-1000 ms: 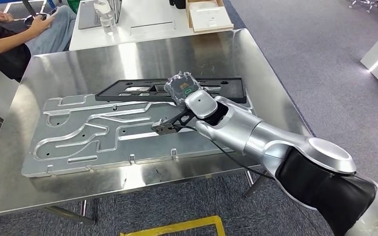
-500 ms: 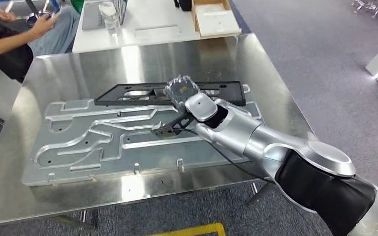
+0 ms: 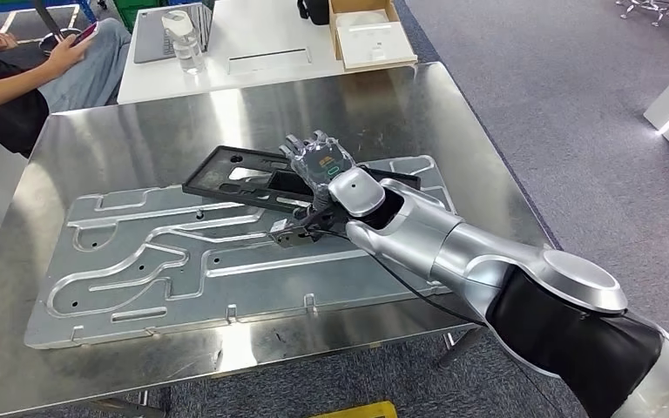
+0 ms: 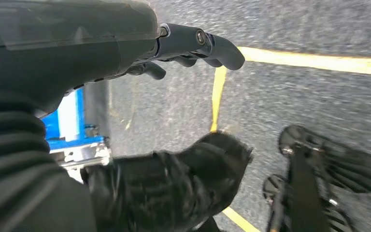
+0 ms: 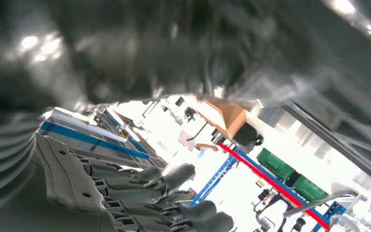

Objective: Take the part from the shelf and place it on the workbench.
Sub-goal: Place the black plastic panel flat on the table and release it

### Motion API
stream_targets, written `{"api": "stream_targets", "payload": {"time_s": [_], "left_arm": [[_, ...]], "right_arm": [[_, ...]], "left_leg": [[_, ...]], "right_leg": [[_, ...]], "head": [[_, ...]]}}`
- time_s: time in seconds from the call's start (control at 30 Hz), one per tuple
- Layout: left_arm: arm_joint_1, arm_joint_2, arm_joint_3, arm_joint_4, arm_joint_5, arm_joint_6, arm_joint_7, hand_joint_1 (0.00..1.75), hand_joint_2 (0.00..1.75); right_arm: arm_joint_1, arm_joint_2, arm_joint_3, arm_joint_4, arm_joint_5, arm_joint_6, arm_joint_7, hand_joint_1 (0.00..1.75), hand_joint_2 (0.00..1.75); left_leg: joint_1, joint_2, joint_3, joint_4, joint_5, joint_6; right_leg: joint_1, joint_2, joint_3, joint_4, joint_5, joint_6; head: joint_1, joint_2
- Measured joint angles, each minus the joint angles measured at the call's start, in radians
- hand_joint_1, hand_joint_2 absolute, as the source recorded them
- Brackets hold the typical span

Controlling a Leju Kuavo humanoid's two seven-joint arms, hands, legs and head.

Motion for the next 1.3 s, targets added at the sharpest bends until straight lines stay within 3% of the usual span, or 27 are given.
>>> {"api": "stream_targets", "payload": {"time_s": [0.13, 0.2, 0.27, 0.3, 0.33, 0.37, 0.43, 0.5, 0.6, 0.67, 0.77, 0.8, 0.83, 0.87, 0.93, 1.0, 1.1, 1.17, 1.27, 1.3], "left_arm": [[-0.002, 0.000, 0.000, 0.000, 0.002, -0.001, 0.000, 0.00, 0.00], [0.000, 0.000, 0.000, 0.000, 0.003, -0.004, 0.000, 0.00, 0.00], [0.000, -0.001, 0.000, 0.000, 0.003, -0.008, 0.000, 0.00, 0.00], [0.000, -0.001, 0.000, 0.000, 0.003, -0.010, 0.000, 0.00, 0.00], [0.000, -0.001, 0.000, 0.000, 0.002, -0.011, 0.000, 0.00, 0.00], [0.000, -0.001, 0.000, 0.000, 0.002, -0.012, -0.001, 0.00, 0.00], [0.000, 0.000, 0.000, 0.000, 0.001, -0.014, -0.004, 0.00, 0.00], [0.000, 0.000, 0.000, 0.000, 0.001, -0.015, -0.006, 0.00, 0.00], [0.001, 0.000, 0.000, 0.000, 0.004, -0.018, -0.002, 0.00, 0.00], [0.002, -0.001, 0.000, 0.000, 0.006, -0.019, 0.005, 0.00, 0.00], [0.001, -0.001, 0.000, 0.000, 0.008, -0.018, 0.015, 0.00, 0.00], [0.001, -0.001, 0.000, 0.000, 0.008, -0.018, 0.018, 0.00, 0.00], [0.002, -0.001, 0.000, 0.000, 0.008, -0.018, 0.022, 0.00, 0.00], [0.002, -0.001, 0.000, 0.000, 0.009, -0.018, 0.024, 0.00, 0.00], [0.002, -0.001, 0.000, 0.000, 0.010, -0.017, 0.027, 0.00, 0.00], [-0.001, 0.000, 0.000, 0.000, 0.010, -0.015, 0.028, 0.00, 0.00], [-0.003, 0.001, 0.000, 0.000, 0.010, -0.013, 0.028, 0.00, 0.00], [-0.003, 0.000, -0.001, 0.000, 0.010, -0.012, 0.029, 0.00, 0.00], [-0.005, 0.000, -0.001, 0.000, 0.010, -0.010, 0.029, 0.00, 0.00], [-0.005, 0.000, -0.001, 0.000, 0.010, -0.010, 0.029, 0.00, 0.00]], "right_arm": [[-0.001, -0.006, 0.000, -0.002, 0.000, 0.002, 0.002, 0.00, 0.00], [-0.004, -0.012, 0.000, -0.003, 0.000, 0.002, 0.004, 0.00, 0.00], [-0.003, -0.017, 0.000, -0.003, 0.000, 0.004, 0.004, 0.00, 0.00], [0.000, -0.019, 0.000, -0.003, 0.000, 0.005, 0.004, 0.00, 0.00], [0.003, -0.021, 0.000, -0.003, 0.000, 0.006, 0.004, 0.00, 0.00], [0.004, -0.023, 0.000, -0.003, 0.000, 0.007, 0.004, 0.00, 0.00], [0.003, -0.026, 0.000, -0.003, 0.001, 0.009, 0.004, 0.00, 0.00], [0.001, -0.029, 0.000, -0.005, 0.002, 0.014, 0.006, 0.00, 0.00], [0.000, -0.032, 0.000, -0.008, 0.003, 0.022, 0.015, 0.00, 0.00], [-0.002, -0.035, 0.000, -0.009, 0.004, 0.027, 0.021, 0.00, 0.00], [-0.004, -0.039, 0.000, -0.013, 0.005, 0.035, 0.024, 0.00, 0.00], [-0.003, -0.041, 0.000, -0.014, 0.005, 0.037, 0.025, 0.00, 0.00], [-0.002, -0.043, 0.000, -0.014, 0.005, 0.038, 0.026, 0.00, 0.00], [-0.002, -0.045, 0.000, -0.015, 0.005, 0.038, 0.028, 0.00, 0.00], [-0.003, -0.049, 0.000, -0.019, 0.005, 0.039, 0.031, 0.00, 0.00], [-0.007, -0.053, 0.000, -0.024, 0.005, 0.041, 0.033, 0.00, 0.00], [-0.011, -0.057, 0.000, -0.029, 0.006, 0.047, 0.034, 0.00, 0.00], [-0.012, -0.063, 0.000, -0.031, 0.006, 0.052, 0.035, 0.00, 0.00], [-0.012, -0.070, 0.000, -0.035, 0.006, 0.054, 0.036, 0.00, 0.00], [-0.012, -0.072, 0.000, -0.036, 0.006, 0.055, 0.037, 0.00, 0.00]], "left_leg": [[0.002, 0.002, 0.017, -0.028, 0.004, 0.014], [0.007, 0.005, 0.027, -0.042, 0.010, 0.022], [0.006, 0.006, 0.028, -0.042, 0.009, 0.027], [0.006, 0.005, 0.028, -0.040, 0.008, 0.028], [0.006, 0.005, 0.028, -0.038, 0.006, 0.029], [0.006, 0.004, 0.028, -0.035, 0.004, 0.029], [0.005, 0.002, 0.026, -0.023, -0.005, 0.023], [0.002, 0.001, 0.019, -0.008, -0.013, 0.014], [0.002, 0.000, 0.013, -0.002, -0.015, 0.003], [0.004, 0.001, -0.001, 0.032, -0.046, -0.008], [0.011, 0.002, -0.060, 0.199, -0.145, -0.026], [0.013, 0.002, -0.074, 0.243, -0.161, -0.029], [0.014, 0.002, -0.074, 0.256, -0.159, -0.030], [0.014, 0.002, -0.054, 0.229, -0.139, -0.029], [0.013, 0.001, 0.021, 0.097, -0.080, -0.023], [0.007, 0.000, 0.072, -0.002, -0.053, -0.014], [0.002, -0.001, 0.073, -0.022, -0.043, 0.000], [0.006, 0.003, 0.066, -0.034, -0.024, 0.013], [0.006, 0.009, 0.038, -0.036, 0.000, 0.029], [0.006, 0.010, 0.026, -0.034, 0.006, 0.031]], "right_leg": [[0.001, -0.002, -0.002, 0.008, -0.010, 0.020], [0.004, -0.005, -0.042, 0.095, -0.057, 0.025], [0.005, -0.005, -0.108, 0.224, -0.108, 0.027], [0.005, -0.005, -0.130, 0.263, -0.114, 0.028], [0.004, -0.006, -0.135, 0.265, -0.102, 0.029], [0.002, -0.006, -0.121, 0.229, -0.074, 0.029], [-0.001, -0.009, -0.057, 0.094, -0.012, 0.028], [0.000, -0.009, -0.017, 0.011, 0.012, 0.021], [0.001, -0.008, -0.015, 0.002, 0.015, 0.007], [-0.004, -0.009, -0.015, -0.005, 0.021, -0.002], [-0.007, -0.011, -0.017, -0.008, 0.026, -0.008], [-0.007, -0.011, -0.018, -0.008, 0.026, -0.008], [-0.007, -0.012, -0.020, -0.007, 0.027, -0.007], [-0.008, -0.012, -0.021, -0.006, 0.028, -0.006], [-0.008, -0.011, -0.021, -0.005, 0.032, -0.002], [-0.006, -0.011, -0.025, -0.006, 0.039, 0.009], [-0.006, -0.012, -0.034, -0.009, 0.052, 0.029], [-0.006, -0.011, -0.046, 0.014, 0.024, 0.038], [-0.004, -0.011, -0.100, 0.175, -0.100, 0.042], [-0.004, -0.011, -0.115, 0.233, -0.128, 0.043]], "head": [[0.001, 0.000], [0.003, 0.000], [0.005, 0.000], [0.005, 0.000], [0.005, 0.000], [0.005, 0.000], [0.005, 0.000], [0.004, 0.000], [0.004, 0.000], [0.002, 0.000], [0.000, 0.000], [0.000, 0.000], [0.000, 0.000], [0.000, 0.000], [0.000, 0.000], [0.000, 0.000], [0.001, 0.000], [0.002, 0.000], [0.005, 0.000], [0.006, 0.000]]}}
